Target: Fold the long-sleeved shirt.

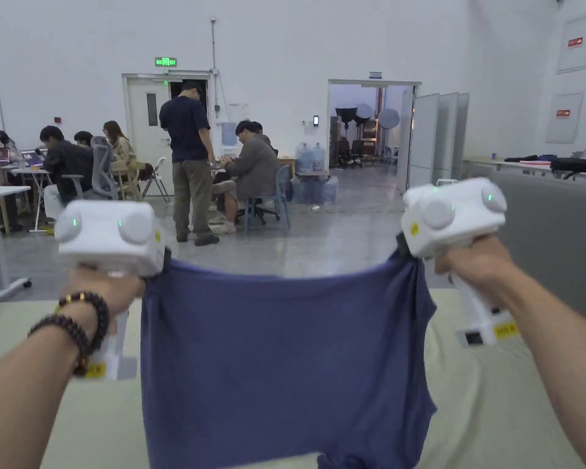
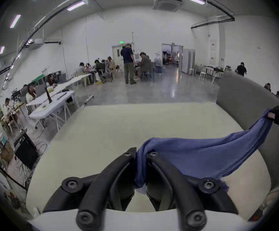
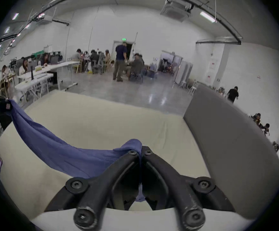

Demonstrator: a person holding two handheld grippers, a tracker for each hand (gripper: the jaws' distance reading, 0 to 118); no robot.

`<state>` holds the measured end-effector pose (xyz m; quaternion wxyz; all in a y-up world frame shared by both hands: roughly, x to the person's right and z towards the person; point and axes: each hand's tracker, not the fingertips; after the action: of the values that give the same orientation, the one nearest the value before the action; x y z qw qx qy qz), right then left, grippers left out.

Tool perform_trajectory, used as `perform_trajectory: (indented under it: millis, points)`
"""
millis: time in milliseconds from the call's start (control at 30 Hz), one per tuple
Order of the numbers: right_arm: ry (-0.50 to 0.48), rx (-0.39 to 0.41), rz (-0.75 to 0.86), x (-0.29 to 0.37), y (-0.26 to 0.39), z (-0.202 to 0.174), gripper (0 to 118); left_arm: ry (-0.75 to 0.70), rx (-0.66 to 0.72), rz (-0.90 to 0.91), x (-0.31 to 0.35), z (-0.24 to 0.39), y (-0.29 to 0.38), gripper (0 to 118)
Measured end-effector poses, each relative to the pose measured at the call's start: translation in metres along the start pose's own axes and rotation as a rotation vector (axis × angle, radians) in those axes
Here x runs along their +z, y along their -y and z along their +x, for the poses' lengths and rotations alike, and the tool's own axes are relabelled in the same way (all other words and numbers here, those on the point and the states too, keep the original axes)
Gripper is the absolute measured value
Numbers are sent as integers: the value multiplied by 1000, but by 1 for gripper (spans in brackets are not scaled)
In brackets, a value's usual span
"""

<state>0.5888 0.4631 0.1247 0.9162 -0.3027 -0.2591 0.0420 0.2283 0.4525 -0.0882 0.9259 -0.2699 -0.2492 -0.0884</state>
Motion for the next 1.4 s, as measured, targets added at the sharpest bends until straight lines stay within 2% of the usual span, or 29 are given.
perform_trajectory:
  millis: [100,167,333,467,567,667,800,900,967,1100,1200,1367,1400]
  points:
    - [-39,-10,-8,-18,21,-2,0,0,8,-31,-5,-8,28,4]
    - [-69,20,9,-9,34,-5,0,-9,17,-19,3,-14,43,4]
    - [-110,111,13,49,75,-15,0,41,24,-24,51,-26,90,4]
    - [-127,174,-17,99,145,-35,0,67,-7,-74,95,-30,156,4]
    - [-193,107,-151,118,205,-48,0,81,30,-178,117,-33,216,4]
    - [-242,82,-256,133,270,-63,0,124,67,-280,132,-34,279,4]
    - [-286,49,-424,152,352,-69,0,149,13,-401,147,-41,359,4]
    - [-317,66,-542,169,401,-69,0,179,13,-505,165,-48,407,4]
    - [-335,77,-601,178,424,-68,0,187,26,-512,176,-53,427,4]
    - [-419,148,-717,201,456,-74,0,187,-52,-566,199,-54,447,4]
    - [-431,193,-740,209,469,-80,0,234,-30,-625,206,-54,459,4]
    - [-408,138,-696,204,456,-76,2,208,-38,-595,205,-52,464,4]
    - [-396,107,-672,204,452,-72,13,214,-5,-563,208,-52,459,6]
